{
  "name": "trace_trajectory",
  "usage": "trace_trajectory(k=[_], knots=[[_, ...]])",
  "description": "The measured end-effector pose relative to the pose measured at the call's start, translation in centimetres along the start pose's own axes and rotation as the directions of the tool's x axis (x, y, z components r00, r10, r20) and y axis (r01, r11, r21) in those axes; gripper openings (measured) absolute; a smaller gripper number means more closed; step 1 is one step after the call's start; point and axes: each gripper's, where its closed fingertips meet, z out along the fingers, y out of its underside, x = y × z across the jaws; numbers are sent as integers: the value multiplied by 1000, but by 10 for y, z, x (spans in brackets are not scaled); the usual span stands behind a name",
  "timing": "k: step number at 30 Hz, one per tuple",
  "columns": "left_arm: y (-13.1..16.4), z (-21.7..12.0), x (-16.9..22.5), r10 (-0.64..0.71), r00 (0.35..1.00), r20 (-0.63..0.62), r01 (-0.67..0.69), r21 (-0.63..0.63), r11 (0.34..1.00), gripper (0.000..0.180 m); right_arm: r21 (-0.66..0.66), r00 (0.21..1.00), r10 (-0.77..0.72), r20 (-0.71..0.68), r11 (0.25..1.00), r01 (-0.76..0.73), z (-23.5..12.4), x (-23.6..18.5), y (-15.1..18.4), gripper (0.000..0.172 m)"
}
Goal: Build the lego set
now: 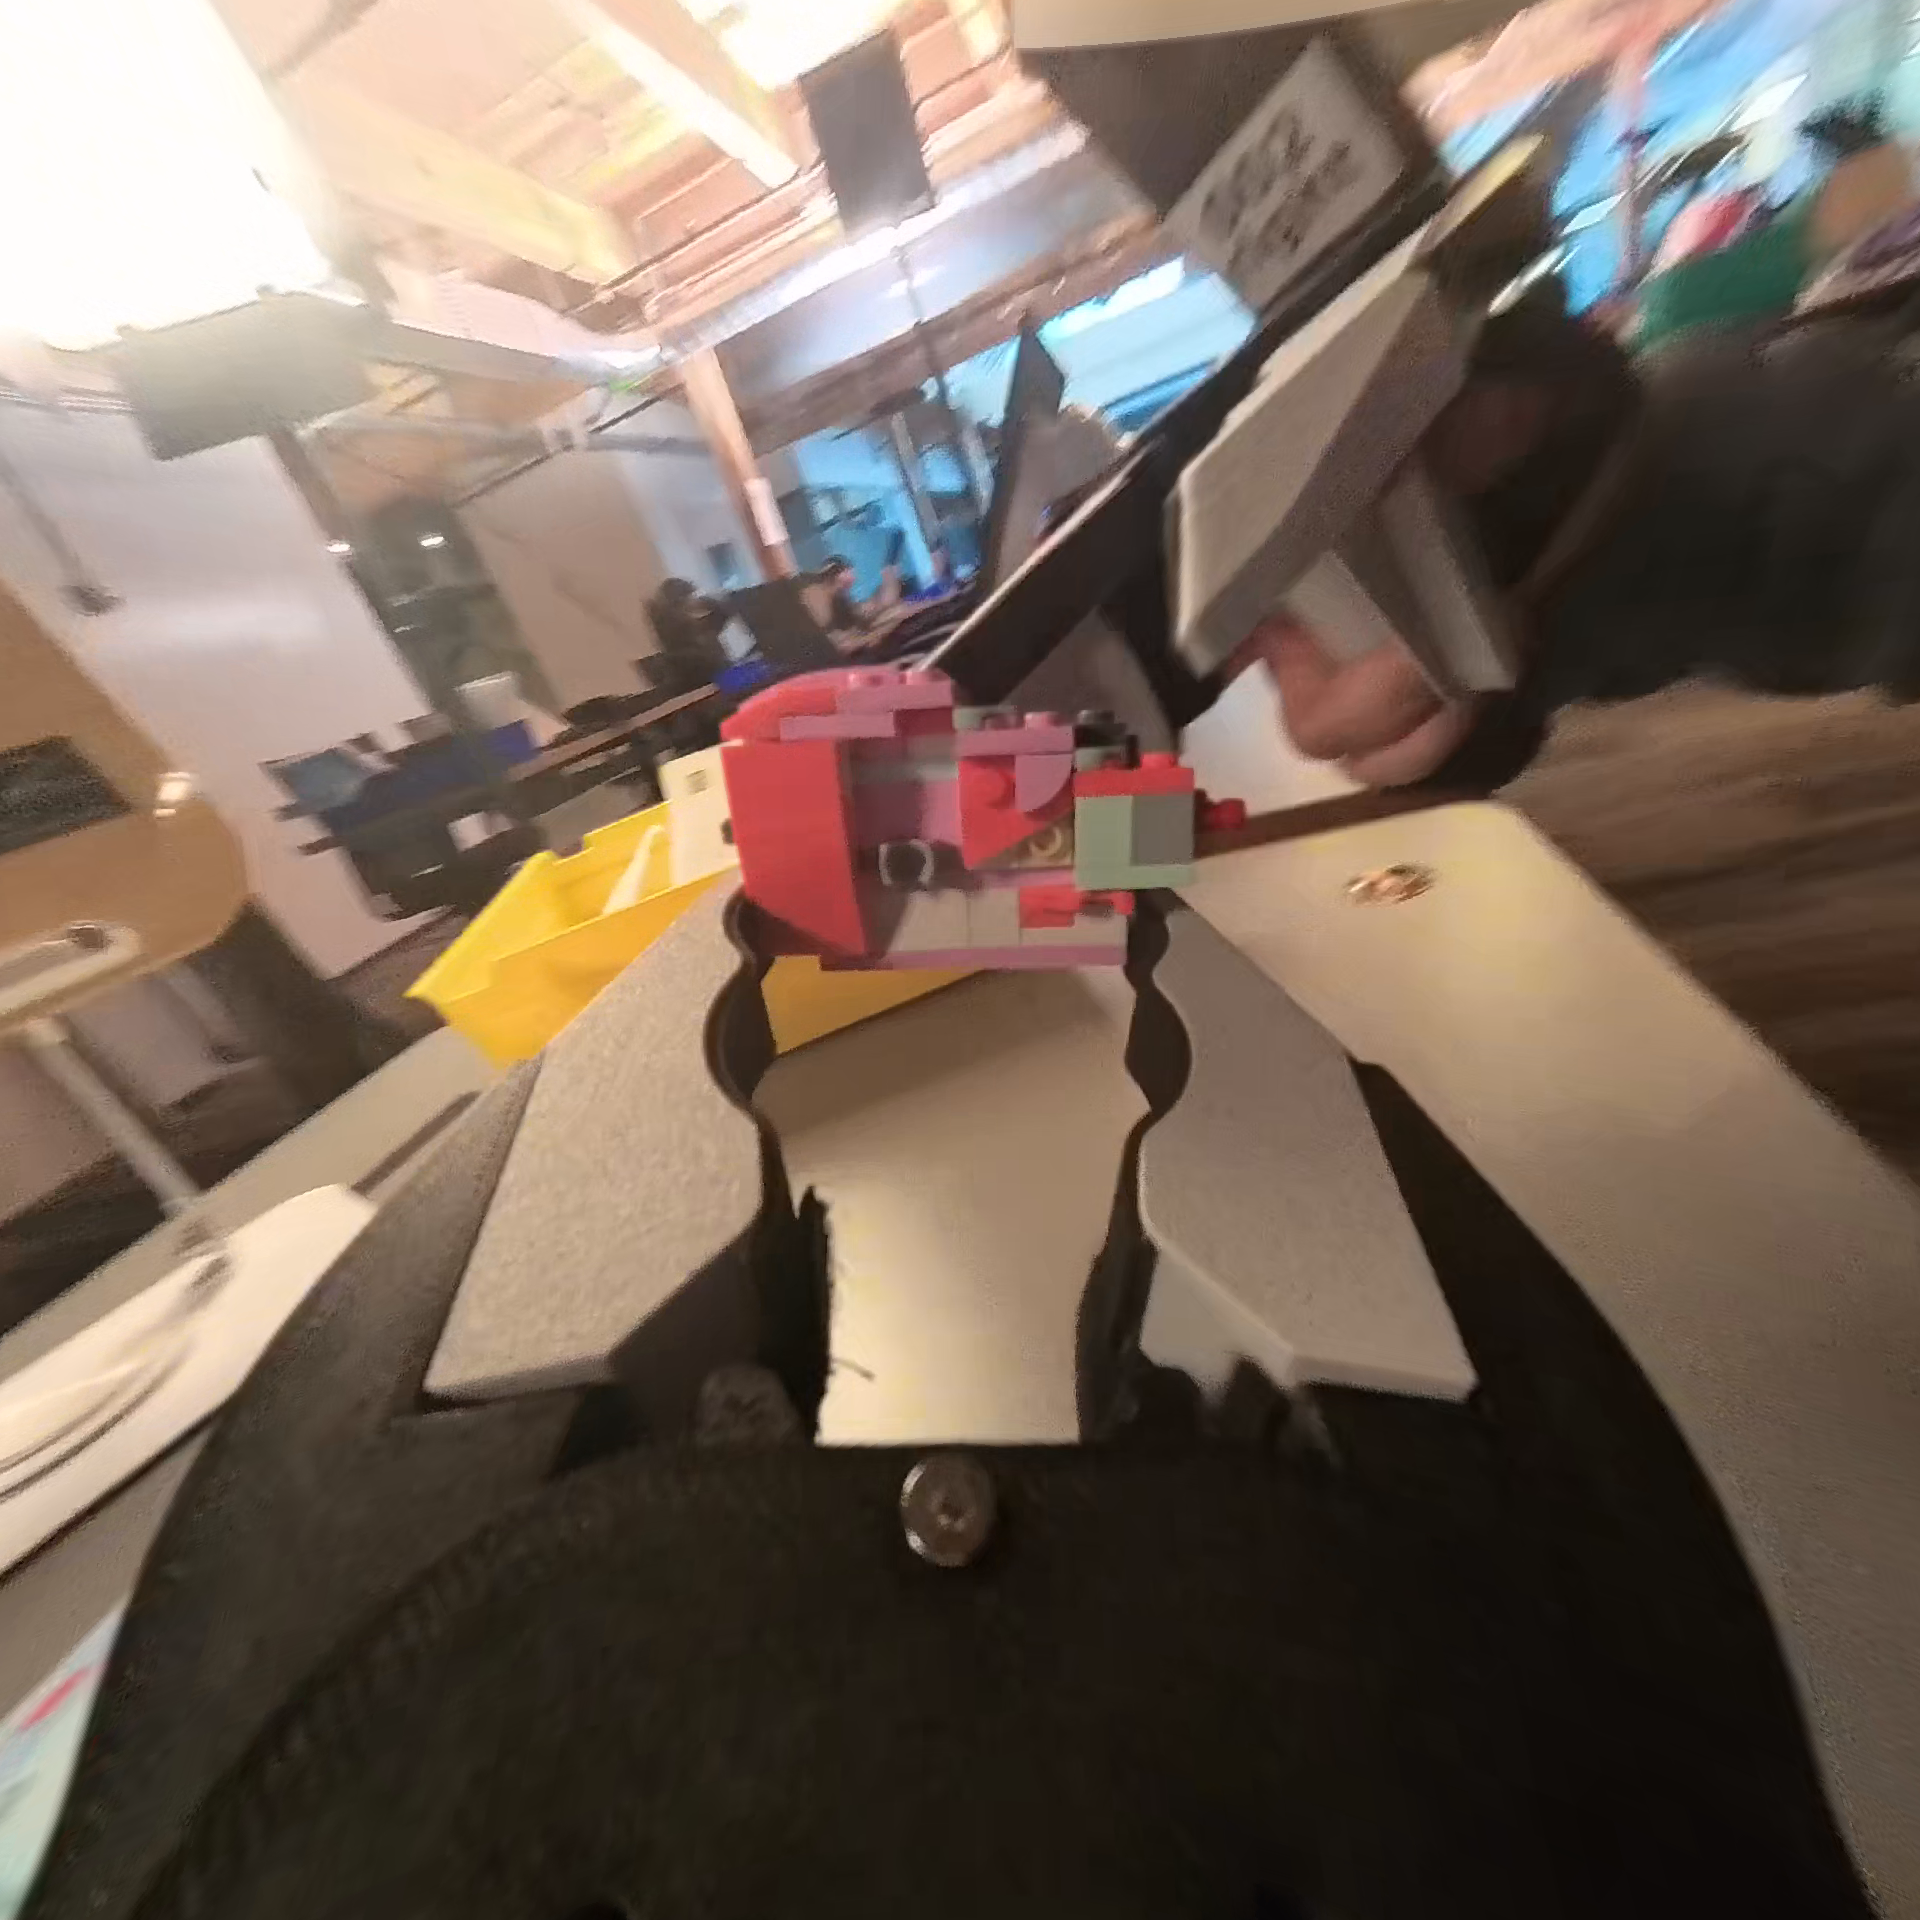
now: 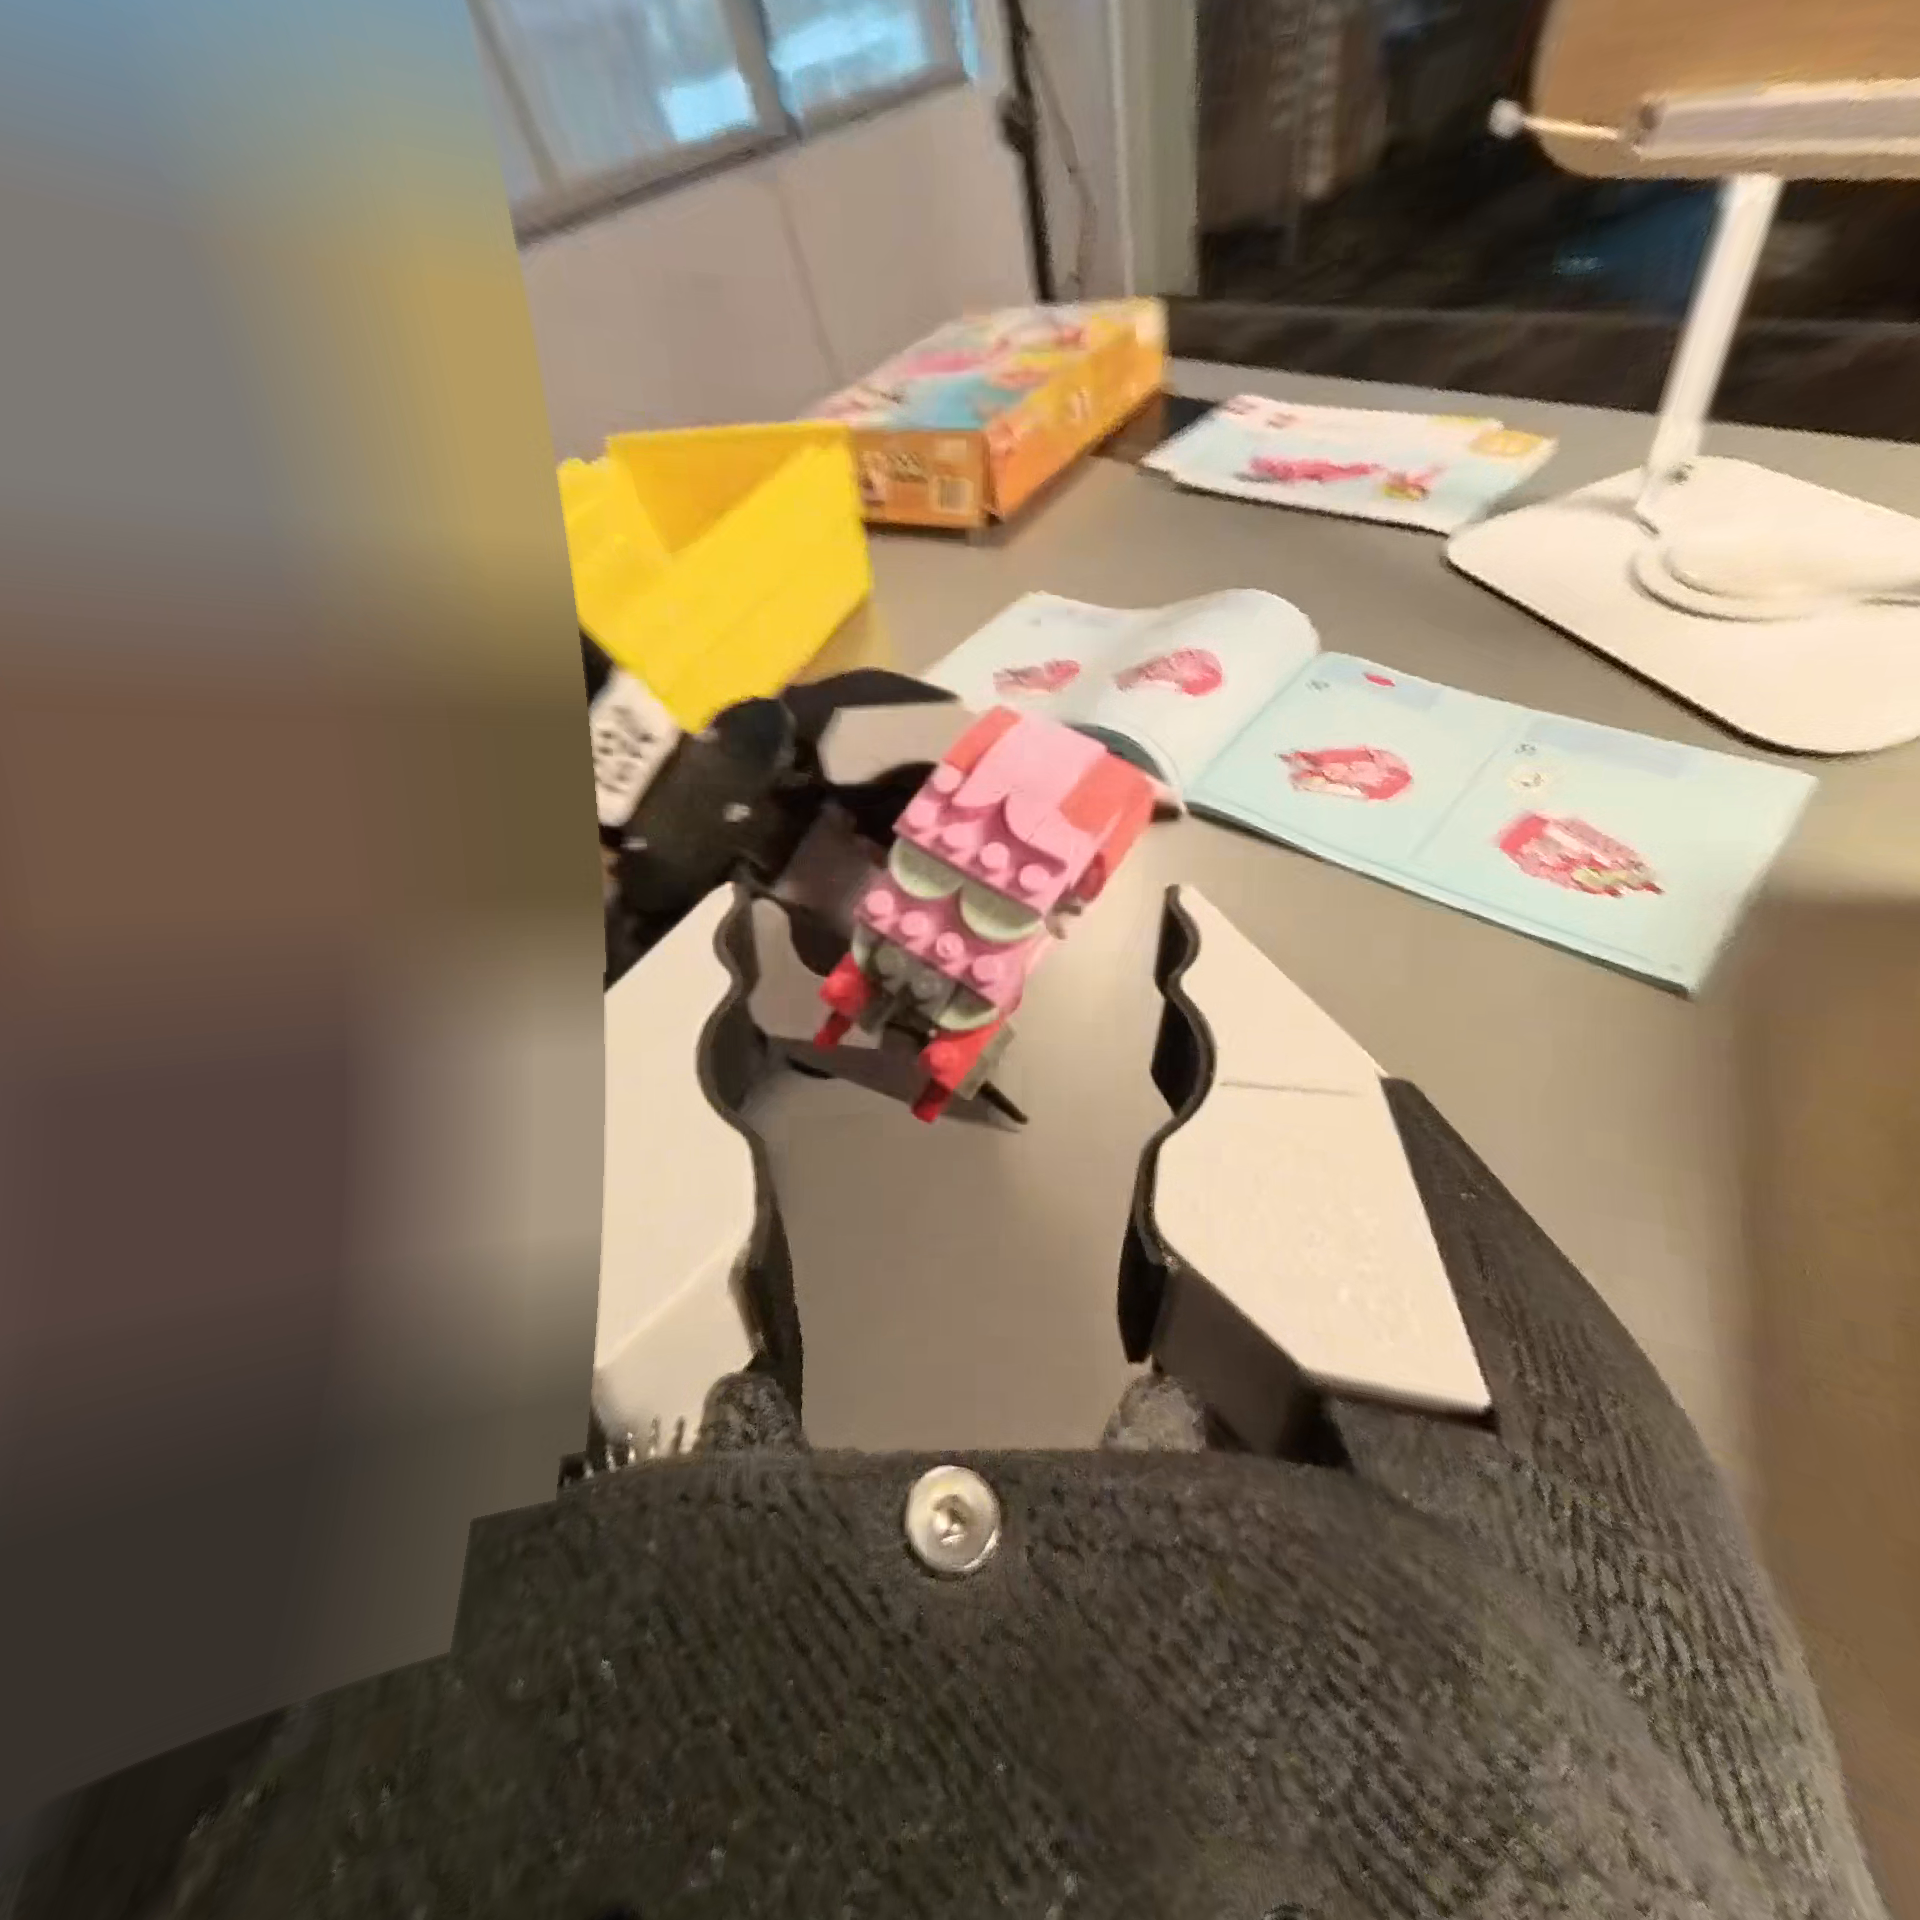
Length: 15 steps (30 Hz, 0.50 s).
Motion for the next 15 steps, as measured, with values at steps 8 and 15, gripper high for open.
trace_trajectory(k=[8, 15], knots=[[12, 2, -3, 114, 991, 70, -108, -83, 991, 68, -142, 975, -34, -220, 990, 3, 15, 15, 18, 40], [26, 4, -1, 20, 1000, 20, -17, -148, 989, 100, -343, 890, -33, -456, 928, -142, 0, 81, 67, 38]])
